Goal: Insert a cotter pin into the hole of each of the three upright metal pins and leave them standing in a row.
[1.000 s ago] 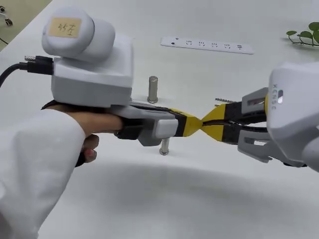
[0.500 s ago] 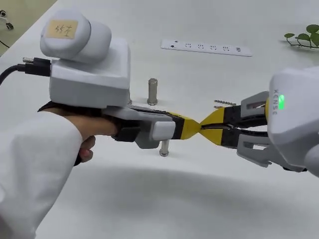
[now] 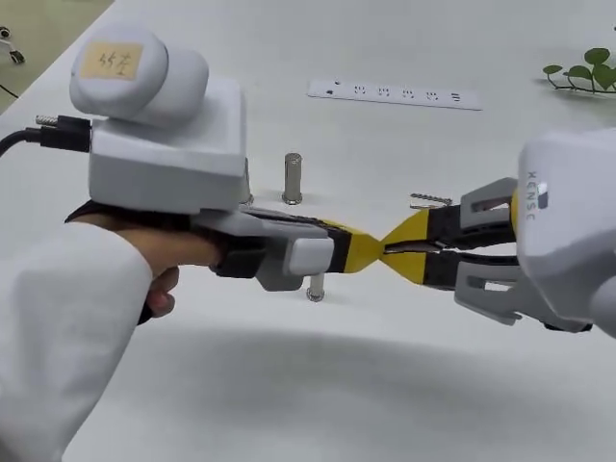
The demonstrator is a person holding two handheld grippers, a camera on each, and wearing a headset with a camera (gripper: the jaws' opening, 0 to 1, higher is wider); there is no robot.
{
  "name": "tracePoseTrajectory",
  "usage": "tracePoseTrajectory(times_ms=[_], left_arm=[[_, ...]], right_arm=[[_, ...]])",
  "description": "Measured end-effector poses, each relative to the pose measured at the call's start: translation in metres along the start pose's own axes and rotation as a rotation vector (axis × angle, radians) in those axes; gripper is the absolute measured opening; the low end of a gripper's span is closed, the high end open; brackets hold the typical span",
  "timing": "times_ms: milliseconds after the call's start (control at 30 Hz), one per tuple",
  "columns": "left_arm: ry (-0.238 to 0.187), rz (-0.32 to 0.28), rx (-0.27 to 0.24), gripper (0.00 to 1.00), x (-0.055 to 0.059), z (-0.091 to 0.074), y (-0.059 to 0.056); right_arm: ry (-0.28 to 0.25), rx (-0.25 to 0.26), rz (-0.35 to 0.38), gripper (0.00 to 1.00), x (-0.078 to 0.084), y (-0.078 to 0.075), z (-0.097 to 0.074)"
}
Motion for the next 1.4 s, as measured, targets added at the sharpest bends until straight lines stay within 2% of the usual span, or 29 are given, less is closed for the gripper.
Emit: tracePoseTrajectory(times_ms=[133, 300, 500, 600, 700, 800, 933, 1000, 1100, 1167, 1233, 1300, 1400], left_arm=[[-0.008, 0.004, 0.008, 0.00, -0.001, -0.001, -0.001], [-0.011, 0.020, 0.012, 0.00, -0.001, -0.001, -0.001], [-0.008, 0.060, 0.016, 0.00, -0.001, -0.005, -0.002], [-0.014, 0.094, 0.017, 0.00, -0.001, -0.008, -0.002], [-0.025, 0.127, 0.023, 0.00, -0.002, -0.009, -0.002], [-0.033, 0.184, 0.034, 0.00, -0.003, -0.011, -0.007], [-0.048, 0.239, 0.050, 0.00, -0.005, -0.013, -0.009], [-0.059, 0.268, 0.060, 0.00, -0.006, -0.014, -0.010], [-0.059, 0.299, 0.072, 0.00, -0.006, -0.015, -0.011], [-0.057, 0.334, 0.080, 0.00, -0.005, -0.016, -0.012], [-0.064, 0.337, 0.082, 0.00, -0.005, -0.017, -0.013], [-0.069, 0.347, 0.084, 0.00, -0.005, -0.018, -0.013], [-0.075, 0.394, 0.089, 0.00, -0.006, -0.018, -0.016]], right_arm=[[-0.009, -0.002, 0.001, 0.00, 0.000, 0.001, 0.000], [-0.025, 0.006, 0.011, 0.10, 0.000, 0.001, -0.001], [-0.039, -0.004, 0.095, 0.14, 0.005, -0.004, -0.005], [-0.059, -0.035, 0.205, 0.15, 0.012, -0.008, -0.005], [-0.069, -0.060, 0.260, 0.15, 0.016, -0.011, -0.007], [-0.086, -0.102, 0.357, 0.17, 0.019, -0.014, -0.008], [-0.091, -0.149, 0.410, 0.15, 0.022, -0.016, -0.010], [-0.095, -0.200, 0.449, 0.14, 0.023, -0.015, -0.009], [-0.103, -0.212, 0.472, 0.11, 0.022, -0.013, -0.008], [-0.088, -0.216, 0.469, 0.09, 0.021, -0.010, -0.007], [-0.082, -0.221, 0.459, 0.09, 0.021, -0.009, -0.006], [-0.080, -0.240, 0.468, 0.08, 0.020, -0.006, -0.006], [-0.088, -0.260, 0.468, 0.07, 0.017, -0.003, -0.006]])
Point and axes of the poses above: the centre of the closed fingertips' face, and the gripper's own axes: z roughly forward along the fingers, y roughly to its left, x roughly out of its underside, the point moved 10 cm from there along -z, roughly backward along the fingers, and after that the axes turned 15 degrees about z, right-handed, at the moved point
